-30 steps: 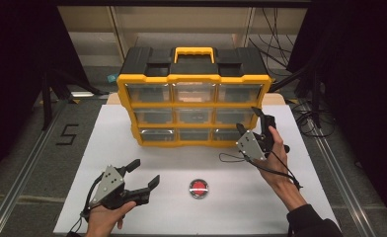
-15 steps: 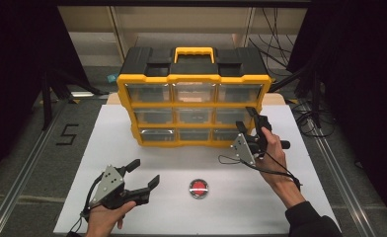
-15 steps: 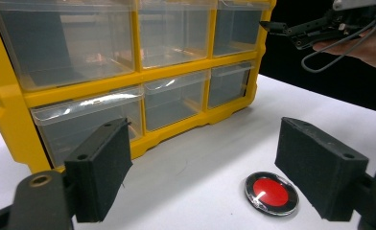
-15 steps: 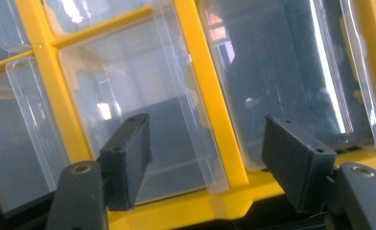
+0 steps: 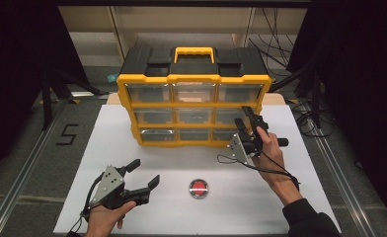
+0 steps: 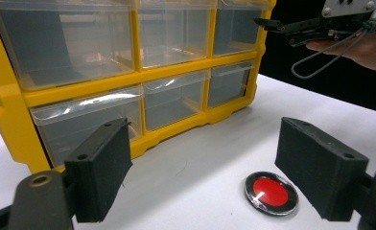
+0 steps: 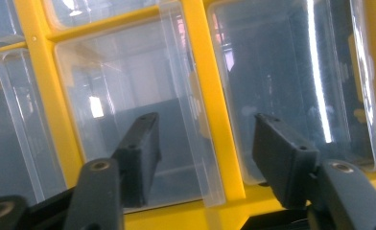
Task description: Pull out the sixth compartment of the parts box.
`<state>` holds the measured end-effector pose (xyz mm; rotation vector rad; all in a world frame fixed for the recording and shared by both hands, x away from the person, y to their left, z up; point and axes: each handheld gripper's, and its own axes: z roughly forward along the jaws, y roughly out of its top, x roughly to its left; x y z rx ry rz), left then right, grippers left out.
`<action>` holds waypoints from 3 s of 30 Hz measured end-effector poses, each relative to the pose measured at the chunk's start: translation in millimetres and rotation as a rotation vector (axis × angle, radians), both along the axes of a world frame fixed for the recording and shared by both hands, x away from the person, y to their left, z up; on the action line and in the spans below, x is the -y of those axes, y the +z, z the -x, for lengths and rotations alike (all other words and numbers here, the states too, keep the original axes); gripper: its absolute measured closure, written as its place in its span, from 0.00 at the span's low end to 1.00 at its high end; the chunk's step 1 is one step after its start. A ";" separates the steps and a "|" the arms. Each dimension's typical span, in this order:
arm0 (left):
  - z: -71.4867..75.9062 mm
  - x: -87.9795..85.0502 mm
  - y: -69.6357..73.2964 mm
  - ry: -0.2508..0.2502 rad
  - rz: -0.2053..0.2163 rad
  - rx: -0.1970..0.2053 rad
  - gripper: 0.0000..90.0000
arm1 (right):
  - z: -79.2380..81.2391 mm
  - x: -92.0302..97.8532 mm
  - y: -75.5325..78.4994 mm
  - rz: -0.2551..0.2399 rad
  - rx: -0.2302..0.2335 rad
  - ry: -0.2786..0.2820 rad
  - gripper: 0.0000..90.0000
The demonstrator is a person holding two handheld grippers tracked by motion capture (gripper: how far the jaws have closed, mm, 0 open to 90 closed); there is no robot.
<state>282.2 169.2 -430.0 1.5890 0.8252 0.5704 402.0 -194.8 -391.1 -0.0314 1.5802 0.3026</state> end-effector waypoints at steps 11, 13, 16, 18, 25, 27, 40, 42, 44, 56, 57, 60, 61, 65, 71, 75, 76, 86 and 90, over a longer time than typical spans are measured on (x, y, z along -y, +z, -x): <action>0.3 -0.7 0.4 0.002 -0.003 -0.001 0.22 | -2.1 -4.7 -2.0 0.054 0.029 -0.009 0.62; 0.3 -0.6 0.4 0.001 -0.003 -0.001 0.22 | -2.9 -4.9 -2.3 0.063 0.035 -0.008 0.63; 0.2 -0.5 0.4 0.001 -0.003 -0.001 0.22 | -3.1 -5.2 -2.8 0.067 0.033 -0.017 0.65; 0.2 -0.6 0.4 0.001 -0.003 -0.001 0.22 | -3.5 -5.5 -2.4 0.076 0.039 -0.019 0.66; 0.3 -0.6 0.4 0.001 -0.002 -0.001 0.22 | -5.4 -7.4 -3.4 0.088 0.050 -0.031 0.71; 0.4 -0.7 0.5 0.002 -0.002 -0.001 0.22 | -6.9 -6.9 -3.5 0.102 0.040 -0.024 0.73; 0.3 -0.7 0.5 0.000 -0.002 -0.001 0.22 | -9.8 -5.8 -6.0 0.185 0.056 -0.028 0.86; 0.3 -0.7 0.5 0.000 -0.003 -0.001 0.22 | -10.5 -6.0 -6.2 0.184 0.051 -0.027 0.86; 0.4 -0.6 0.5 0.001 -0.002 -0.001 0.22 | -10.3 -6.2 -6.7 0.185 0.051 -0.030 0.87; 0.4 -0.8 0.6 0.003 0.000 -0.001 0.22 | -6.6 -7.4 -8.7 0.220 0.070 -0.040 0.89; 0.5 -0.8 0.6 0.003 0.000 -0.001 0.22 | -6.2 -7.3 -8.8 0.222 0.072 -0.039 0.89; 0.5 -0.9 0.6 0.003 0.001 -0.002 0.22 | -4.6 -7.3 -9.0 0.228 0.073 -0.039 0.89; 0.5 -0.9 0.6 0.003 0.001 -0.002 0.22 | -3.8 -7.2 -8.9 0.231 0.074 -0.038 0.89; 0.6 -0.9 0.6 0.005 0.002 -0.002 0.22 | -0.9 -6.7 -9.2 0.232 0.064 -0.034 0.89; 0.6 -1.0 0.7 0.004 0.002 -0.002 0.22 | 5.6 -6.4 -9.5 0.229 0.069 -0.030 0.89; 0.5 -1.1 0.7 0.004 0.002 -0.003 0.22 | 10.4 -6.2 -8.5 0.239 0.072 -0.025 0.89; 0.5 -1.1 0.7 0.004 0.003 -0.003 0.22 | 11.8 -6.2 -9.1 0.232 0.066 -0.027 0.89; 0.5 -1.1 0.9 0.004 0.005 -0.002 0.22 | 25.3 -5.0 -9.8 0.234 0.070 -0.013 0.88; 0.6 -0.9 1.0 0.003 0.005 -0.001 0.22 | 29.5 -5.2 -10.1 0.232 0.069 -0.011 0.88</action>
